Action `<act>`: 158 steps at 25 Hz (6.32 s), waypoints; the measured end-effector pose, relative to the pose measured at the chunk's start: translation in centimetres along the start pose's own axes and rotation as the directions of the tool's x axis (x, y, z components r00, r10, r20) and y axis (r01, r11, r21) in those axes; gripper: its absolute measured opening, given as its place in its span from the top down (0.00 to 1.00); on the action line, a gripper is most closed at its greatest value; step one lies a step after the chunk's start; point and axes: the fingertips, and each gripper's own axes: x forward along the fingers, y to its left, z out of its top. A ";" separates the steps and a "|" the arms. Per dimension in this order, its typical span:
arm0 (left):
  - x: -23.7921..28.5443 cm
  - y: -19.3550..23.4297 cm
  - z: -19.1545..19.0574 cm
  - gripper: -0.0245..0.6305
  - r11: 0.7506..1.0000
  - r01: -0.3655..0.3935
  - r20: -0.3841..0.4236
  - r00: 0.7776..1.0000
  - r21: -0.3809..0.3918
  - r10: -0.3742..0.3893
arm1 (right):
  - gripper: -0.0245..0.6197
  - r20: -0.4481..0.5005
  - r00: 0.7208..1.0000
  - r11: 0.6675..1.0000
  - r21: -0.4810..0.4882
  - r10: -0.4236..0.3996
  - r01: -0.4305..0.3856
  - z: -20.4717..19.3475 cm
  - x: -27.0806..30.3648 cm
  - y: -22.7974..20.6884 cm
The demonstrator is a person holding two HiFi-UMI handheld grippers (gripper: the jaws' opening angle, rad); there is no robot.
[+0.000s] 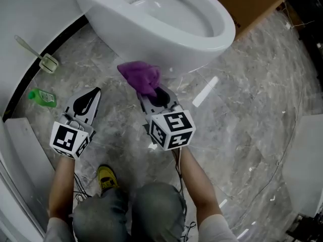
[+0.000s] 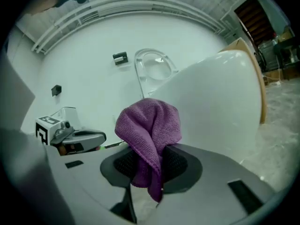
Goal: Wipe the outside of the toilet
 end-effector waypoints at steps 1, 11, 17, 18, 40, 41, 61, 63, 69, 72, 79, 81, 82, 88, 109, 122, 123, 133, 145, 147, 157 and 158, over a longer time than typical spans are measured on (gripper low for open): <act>-0.5 0.3 -0.3 0.93 1.000 -0.007 -0.006 1.000 -0.001 0.007 | 0.77 -0.005 1.000 1.000 0.008 0.022 -0.022 -0.2 1.5 1.0; -4.6 5.7 -4.7 0.93 0.994 -0.104 -0.069 0.992 -0.039 0.101 | 0.77 -0.069 0.994 0.997 0.002 -0.083 0.083 -2.7 10.7 -1.7; -3.9 5.3 -5.2 0.93 0.995 -0.094 -0.066 0.994 -0.044 0.091 | 0.77 -0.036 0.983 0.983 0.038 -0.181 0.182 -2.7 8.1 -5.3; -3.6 4.9 -5.1 0.93 0.996 -0.084 -0.065 0.995 -0.041 0.081 | 0.77 -0.029 0.980 0.979 0.052 -0.194 0.196 -2.6 7.4 -6.0; 0.2 -1.5 -4.7 0.93 1.000 0.019 -0.098 0.995 0.021 -0.017 | 0.77 -0.007 0.810 0.770 0.307 -0.586 0.559 -5.5 -8.5 -25.1; 0.2 -1.4 -4.7 0.93 1.000 0.015 -0.099 0.995 0.019 -0.013 | 0.77 -0.003 0.812 0.773 0.306 -0.584 0.557 -5.7 -8.7 -25.1; -4.2 2.7 -7.4 0.93 0.997 -0.082 -0.142 0.987 -0.011 0.079 | 0.77 0.034 0.996 0.996 -0.020 -0.081 0.082 -5.6 7.3 -4.3; -5.0 3.4 -7.9 0.93 0.996 -0.093 -0.152 0.984 -0.012 0.090 | 0.77 0.021 0.997 0.997 -0.018 -0.079 0.079 -5.9 9.3 -4.0; -6.7 5.6 -9.5 0.93 0.990 -0.132 -0.172 0.977 -0.040 0.123 | 0.77 0.008 0.989 0.988 0.036 -0.148 0.148 -6.9 12.0 -5.8; -6.7 5.9 -10.0 0.93 0.990 -0.133 -0.174 0.977 -0.050 0.122 | 0.76 0.000 0.980 0.977 0.076 -0.201 0.201 -7.5 11.2 -7.9; -4.5 4.7 -9.4 0.93 0.995 -0.088 -0.156 0.985 -0.048 0.080 | 0.76 0.027 0.978 0.970 0.134 -0.208 0.203 -7.2 7.8 -10.3; -3.9 3.9 -9.0 0.93 0.997 -0.071 -0.147 0.987 -0.042 0.064 | 0.77 0.034 0.978 0.970 0.134 -0.208 0.201 -7.2 6.8 -10.9; -3.6 3.5 -8.8 0.93 0.997 -0.063 -0.146 0.988 -0.038 0.056 | 0.76 0.034 0.977 0.970 0.129 -0.211 0.205 -7.2 6.1 -11.3; -2.5 1.2 -8.2 0.93 0.998 -0.033 -0.142 0.989 -0.046 0.026 | 0.76 0.036 0.964 0.953 0.165 -0.264 0.255 -7.5 2.4 -14.2; -1.5 -1.5 -8.3 0.93 1.000 0.017 -0.181 0.983 0.016 -0.014 | 0.77 -0.066 0.783 0.723 0.341 -0.619 0.600 -10.2 -7.3 -26.2; 1.3 -3.5 -5.4 0.93 0.999 0.046 -0.109 0.993 -0.020 -0.048 | 0.77 -0.034 0.856 0.779 0.397 -0.516 0.486 -9.7 -11.7 -23.9; 1.5 -3.6 -4.9 0.93 0.999 0.048 -0.107 0.993 -0.024 -0.050 | 0.77 -0.032 0.859 0.781 0.399 -0.511 0.480 -9.5 -12.0 -23.6; 1.2 -3.3 1.3 0.93 0.992 0.083 -0.128 0.987 -0.097 -0.095 | 0.77 -0.020 0.883 0.824 0.351 -0.469 0.445 -4.0 -14.8 -19.4; -1.2 -2.9 13.2 0.93 0.976 0.090 -0.143 0.982 -0.198 -0.120 | 0.77 -0.046 0.893 0.836 0.330 -0.449 0.437 6.7 -19.2 -13.0; -2.1 -2.9 15.5 0.93 0.976 0.089 -0.144 0.982 -0.199 -0.119 | 0.77 -0.057 0.896 0.843 0.317 -0.440 0.434 8.9 -20.2 -11.6; -7.3 -0.9 28.5 0.93 0.974 0.040 -0.132 0.989 -0.224 -0.071 | 0.77 -0.055 0.908 0.863 0.291 -0.416 0.413 22.7 -25.5 -3.8; -7.8 -0.7 29.7 0.93 0.972 0.034 -0.129 0.990 -0.231 -0.065 | 0.77 -0.051 0.909 0.865 0.291 -0.413 0.409 24.1 -25.9 -3.0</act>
